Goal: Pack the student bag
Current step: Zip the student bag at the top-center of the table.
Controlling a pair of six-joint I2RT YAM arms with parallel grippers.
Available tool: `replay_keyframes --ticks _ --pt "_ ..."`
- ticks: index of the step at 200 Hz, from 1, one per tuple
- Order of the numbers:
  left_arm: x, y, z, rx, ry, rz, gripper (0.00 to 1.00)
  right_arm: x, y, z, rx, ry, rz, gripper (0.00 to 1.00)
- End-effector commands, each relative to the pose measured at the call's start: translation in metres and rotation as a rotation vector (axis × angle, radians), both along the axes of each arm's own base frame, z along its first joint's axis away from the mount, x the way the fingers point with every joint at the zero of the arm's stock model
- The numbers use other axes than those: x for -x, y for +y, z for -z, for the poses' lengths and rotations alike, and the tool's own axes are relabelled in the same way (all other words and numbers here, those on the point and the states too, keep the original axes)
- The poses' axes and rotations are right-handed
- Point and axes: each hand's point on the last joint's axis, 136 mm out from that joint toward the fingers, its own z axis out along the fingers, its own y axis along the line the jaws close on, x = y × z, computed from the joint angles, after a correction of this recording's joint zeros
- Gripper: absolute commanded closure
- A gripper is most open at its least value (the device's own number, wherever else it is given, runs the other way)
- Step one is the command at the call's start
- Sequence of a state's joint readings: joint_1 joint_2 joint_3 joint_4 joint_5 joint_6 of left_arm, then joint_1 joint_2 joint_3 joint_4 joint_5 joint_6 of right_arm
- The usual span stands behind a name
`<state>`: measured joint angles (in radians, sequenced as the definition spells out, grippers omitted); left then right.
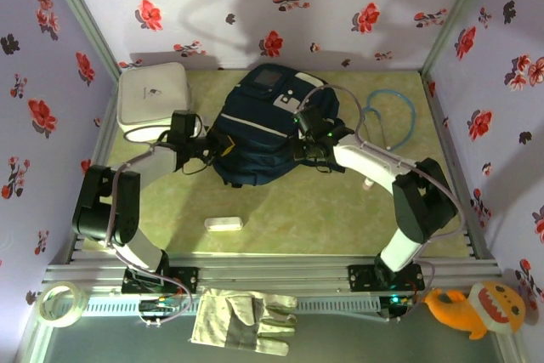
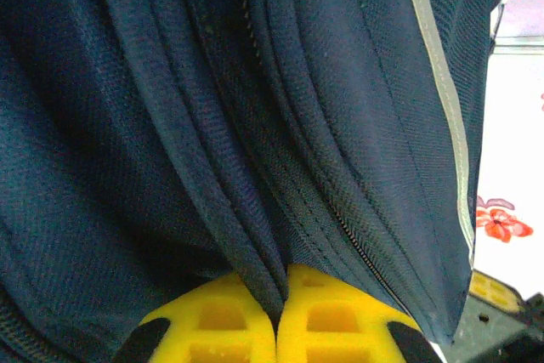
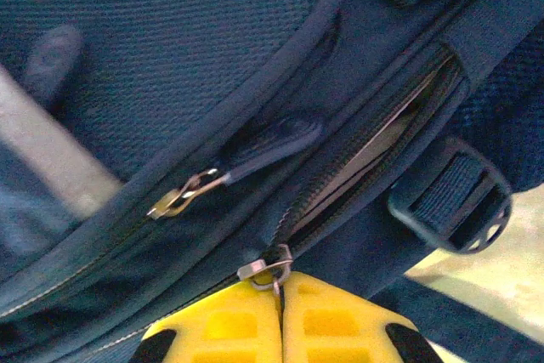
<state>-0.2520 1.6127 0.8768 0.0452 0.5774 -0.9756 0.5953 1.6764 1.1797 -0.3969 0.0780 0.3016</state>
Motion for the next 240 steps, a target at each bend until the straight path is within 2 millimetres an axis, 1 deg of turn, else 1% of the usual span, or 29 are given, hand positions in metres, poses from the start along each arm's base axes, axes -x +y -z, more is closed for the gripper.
replay_keyframes --ticks 1,21,24,49,60,66,71,84,94,105,120,138,165,193,202,221,240 --pt "0.004 0.044 0.022 -0.115 0.058 -0.056 1.0 -0.03 -0.079 0.0 0.207 -0.024 0.195 1.0" --pt "0.004 0.043 0.023 -0.111 0.057 -0.043 1.0 -0.041 -0.094 -0.002 0.221 -0.034 0.281 1.0" --pt "0.004 0.043 0.022 -0.109 0.057 -0.039 1.0 -0.044 -0.099 -0.003 0.235 -0.043 0.305 1.0" --pt "0.001 0.04 0.02 -0.104 0.051 -0.03 1.0 -0.046 -0.115 -0.001 0.276 -0.029 0.411 1.0" --pt "0.0 0.04 0.018 -0.105 0.048 -0.028 1.0 -0.044 -0.126 -0.001 0.301 -0.023 0.474 0.97" --pt "0.0 0.041 0.018 -0.105 0.048 -0.029 1.0 -0.043 -0.128 -0.001 0.296 -0.015 0.489 0.94" --pt "-0.001 0.04 0.017 -0.103 0.047 -0.028 1.0 -0.042 -0.126 0.0 0.277 -0.005 0.487 0.91" --pt "-0.002 0.039 0.015 -0.094 0.044 -0.028 1.0 -0.039 -0.11 0.001 0.199 0.024 0.425 0.78" --pt "-0.003 0.037 0.013 -0.076 0.041 -0.03 1.0 -0.035 -0.086 0.0 0.087 0.056 0.331 0.65" --pt "-0.006 0.035 0.01 -0.054 0.034 -0.034 1.0 -0.029 -0.066 -0.007 0.002 0.065 0.262 0.56" --pt "-0.01 0.033 0.009 -0.035 0.027 -0.041 1.0 -0.02 -0.039 -0.017 -0.118 0.079 0.141 0.49" --pt "-0.012 0.032 0.012 -0.025 0.035 -0.054 1.0 -0.017 -0.025 -0.027 -0.185 0.054 0.107 0.39" --pt "-0.015 0.032 0.009 -0.013 0.027 -0.066 1.0 -0.021 -0.002 -0.032 -0.261 0.051 0.062 0.32" --pt "-0.013 0.032 0.007 -0.013 0.028 -0.065 1.0 -0.028 0.035 -0.038 -0.322 0.051 -0.014 0.29" --pt "-0.012 0.033 0.008 -0.013 0.029 -0.067 1.0 -0.03 0.045 -0.035 -0.319 0.057 -0.031 0.29" --pt "-0.012 0.032 0.007 -0.008 0.032 -0.07 1.0 -0.038 0.055 -0.028 -0.322 0.065 -0.03 0.27" --pt "-0.011 0.033 0.004 -0.004 0.028 -0.073 1.0 -0.044 0.059 -0.018 -0.329 0.081 -0.016 0.25"
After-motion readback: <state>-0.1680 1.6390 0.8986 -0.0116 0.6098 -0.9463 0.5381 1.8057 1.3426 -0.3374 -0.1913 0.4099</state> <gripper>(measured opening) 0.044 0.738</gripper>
